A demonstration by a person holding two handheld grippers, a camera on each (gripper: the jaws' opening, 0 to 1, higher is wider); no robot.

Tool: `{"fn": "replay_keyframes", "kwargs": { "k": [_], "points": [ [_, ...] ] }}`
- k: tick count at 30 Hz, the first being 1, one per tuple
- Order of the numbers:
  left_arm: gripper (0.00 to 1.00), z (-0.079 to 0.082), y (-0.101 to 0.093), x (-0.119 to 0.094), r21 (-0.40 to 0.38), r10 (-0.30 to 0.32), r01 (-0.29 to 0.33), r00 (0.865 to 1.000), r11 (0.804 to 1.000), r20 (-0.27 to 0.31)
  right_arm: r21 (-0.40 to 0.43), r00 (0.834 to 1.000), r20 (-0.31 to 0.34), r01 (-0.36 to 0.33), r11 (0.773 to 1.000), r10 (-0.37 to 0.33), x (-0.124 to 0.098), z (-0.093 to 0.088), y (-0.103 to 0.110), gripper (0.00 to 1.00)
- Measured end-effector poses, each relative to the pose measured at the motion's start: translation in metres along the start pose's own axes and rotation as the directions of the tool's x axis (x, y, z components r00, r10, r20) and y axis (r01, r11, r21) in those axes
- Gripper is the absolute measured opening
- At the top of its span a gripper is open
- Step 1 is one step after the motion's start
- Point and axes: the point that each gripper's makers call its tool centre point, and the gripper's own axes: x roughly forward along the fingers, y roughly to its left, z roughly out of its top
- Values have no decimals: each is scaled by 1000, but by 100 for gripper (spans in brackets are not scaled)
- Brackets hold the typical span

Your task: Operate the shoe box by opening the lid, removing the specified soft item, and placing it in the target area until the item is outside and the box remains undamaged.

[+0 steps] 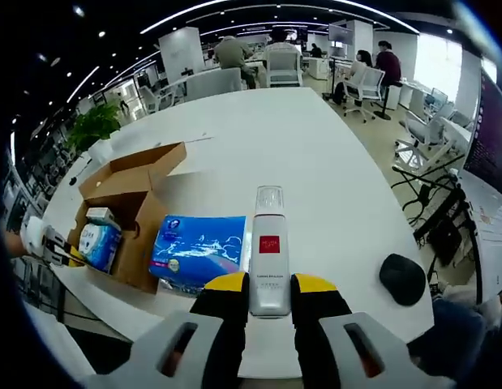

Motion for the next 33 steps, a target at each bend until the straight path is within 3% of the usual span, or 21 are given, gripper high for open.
{"fn": "replay_keyframes", "kwargs": {
  "k": [9, 15, 23, 27, 33],
  "points": [
    [4, -1, 0, 1, -1, 2, -2, 1000, 1000, 1, 16, 999, -43, -3, 1000, 4, 1, -10, 4, 19],
    [4, -2, 0, 1, 1, 5, -5, 1000, 1000, 3, 14, 997, -73, -3, 1000, 4, 13, -16, 3, 19],
    [4, -2, 0, 0, 4, 5, -5, 1000, 1000, 4, -9, 995, -100, 9, 1000, -10, 17, -16, -8, 19],
    [4, -2, 0, 1, 4, 7, -7, 1000, 1000, 3, 31, 994, -113, 11, 999, -7, 22, -23, -9, 18],
    [4, -2, 0, 1, 1, 6, -6, 1000, 1000, 0, -1, 991, -129, 24, 1000, -24, 35, -27, -12, 18]
  ]
}}
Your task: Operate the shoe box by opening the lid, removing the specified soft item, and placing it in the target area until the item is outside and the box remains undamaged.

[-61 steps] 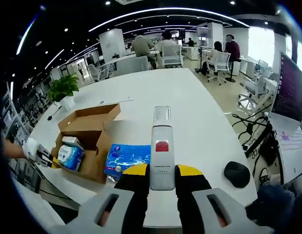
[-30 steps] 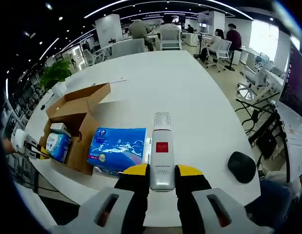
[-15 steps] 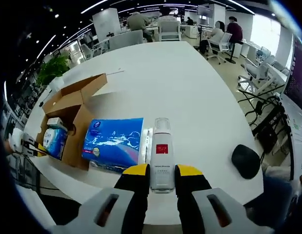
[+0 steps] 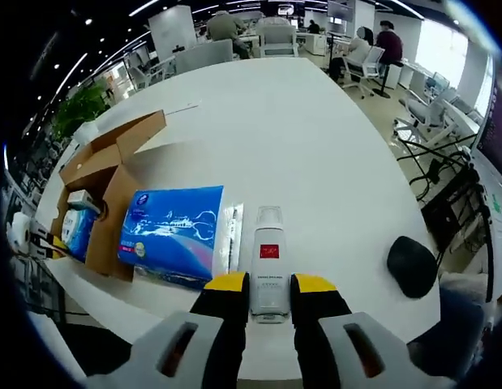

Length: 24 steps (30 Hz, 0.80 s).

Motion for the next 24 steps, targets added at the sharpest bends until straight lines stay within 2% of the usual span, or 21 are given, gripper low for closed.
{"fn": "replay_keyframes", "kwargs": {
  "k": [6, 7, 9, 11, 16, 20, 24],
  "points": [
    [4, 2, -1, -1, -1, 0, 0, 1000, 1000, -1, -23, 1000, -20, 17, 1000, -18, 18, 0, -3, 18],
    [4, 2, -1, -1, -2, 0, 0, 1000, 1000, 0, -34, 999, -21, 24, 999, -25, 12, 3, -1, 18],
    [4, 1, 0, 0, -3, 1, -1, 1000, 1000, -1, -32, 999, -28, 22, 999, -22, 16, 2, -1, 18],
    [4, -1, 1, 1, -3, 0, 0, 1000, 1000, 0, -24, 999, -28, 19, 1000, -20, 22, 0, 1, 18],
    [4, -1, 1, 1, -6, -1, 1, 1000, 1000, -1, -8, 997, -75, 25, 1000, -26, 39, -15, 1, 18],
    [5, 0, 0, 0, -11, 0, 0, 1000, 1000, -1, 32, 992, -124, 9, 999, -5, 38, -25, 6, 18],
    [5, -1, 1, 0, -13, -2, 2, 1000, 1000, 0, 26, 990, -135, 32, 999, -28, 50, -27, -4, 19]
  ]
}}
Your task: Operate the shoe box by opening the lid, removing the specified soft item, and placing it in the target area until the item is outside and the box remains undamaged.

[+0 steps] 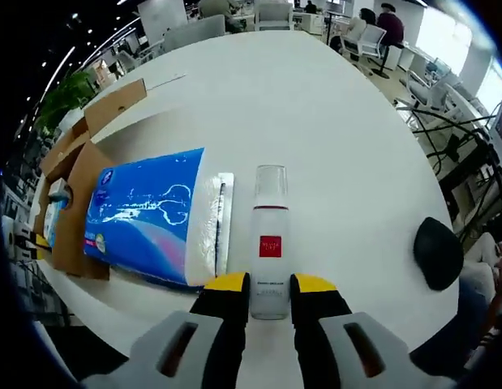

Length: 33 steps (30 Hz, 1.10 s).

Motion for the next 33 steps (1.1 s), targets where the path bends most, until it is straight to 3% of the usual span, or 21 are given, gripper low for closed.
{"fn": "replay_keyframes", "kwargs": {
  "k": [3, 6, 11, 15, 21, 23, 26, 28, 30, 31, 33],
  "points": [
    [4, 0, 0, 0, -2, -3, 3, 1000, 1000, -2, -3, 1000, 6, -7, 1000, 7, -1, 1, 1, 19],
    [4, 0, 0, 0, -4, -6, 6, 1000, 1000, -4, -98, 999, 18, 39, 994, -38, 2, 4, -7, 19],
    [4, 1, 0, 0, -3, -3, 3, 1000, 1000, -2, -133, 1000, 16, 24, 991, -22, 1, 4, 4, 20],
    [4, 1, -1, -1, -2, -4, 4, 1000, 1000, -2, -82, 1000, 25, 2, 997, 0, 5, 0, 6, 36],
    [4, 2, -1, -1, -2, -3, 3, 1000, 1000, -2, -65, 998, 61, 16, 998, -12, 1, 3, 1, 37],
    [4, 2, -1, -1, -1, -4, 4, 1000, 1000, -2, -31, 994, 104, 46, 998, -42, -6, 6, -9, 37],
    [4, 2, -1, -1, 1, -4, 4, 1000, 1000, -1, 162, 974, 224, -4, 987, -33, -16, 18, -19, 35],
    [4, 2, -1, -1, 2, -3, 3, 1000, 1000, 0, 187, 950, 308, -16, 982, -44, -38, 25, -17, 33],
    [4, 2, -1, -1, 3, -3, 3, 1000, 1000, 0, 193, 928, 369, -29, 981, -45, -50, 33, -18, 32],
    [4, 2, -1, -1, 2, -4, 4, 1000, 1000, 0, 186, 915, 402, -52, 981, -28, -53, 45, -17, 32],
    [4, 2, -1, 0, 4, -6, 6, 1000, 1000, -2, 181, 899, 437, -68, 981, -18, -61, 50, -17, 33]
  ]
}}
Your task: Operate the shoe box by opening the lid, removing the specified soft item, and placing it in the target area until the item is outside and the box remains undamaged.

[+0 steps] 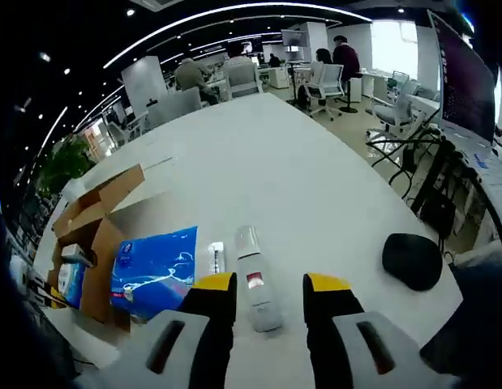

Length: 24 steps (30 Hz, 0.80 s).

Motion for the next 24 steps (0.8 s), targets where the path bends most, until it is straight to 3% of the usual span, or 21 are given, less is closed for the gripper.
{"fn": "replay_keyframes", "kwargs": {
  "k": [8, 15, 24],
  "points": [
    [4, -1, 0, 1, 1, -3, 3, 1000, 1000, -4, -21, 994, 85, -66, 998, 68, -27, 17, 27, 36],
    [5, 0, 0, 0, 12, 10, -10, 1000, 1000, 5, -36, 991, 104, -77, 996, 81, -40, 22, 36, 38],
    [5, -1, 1, 0, 18, 9, -9, 1000, 1000, 10, -44, 984, 142, -100, 994, 105, -48, 26, 46, 50]
  ]
}}
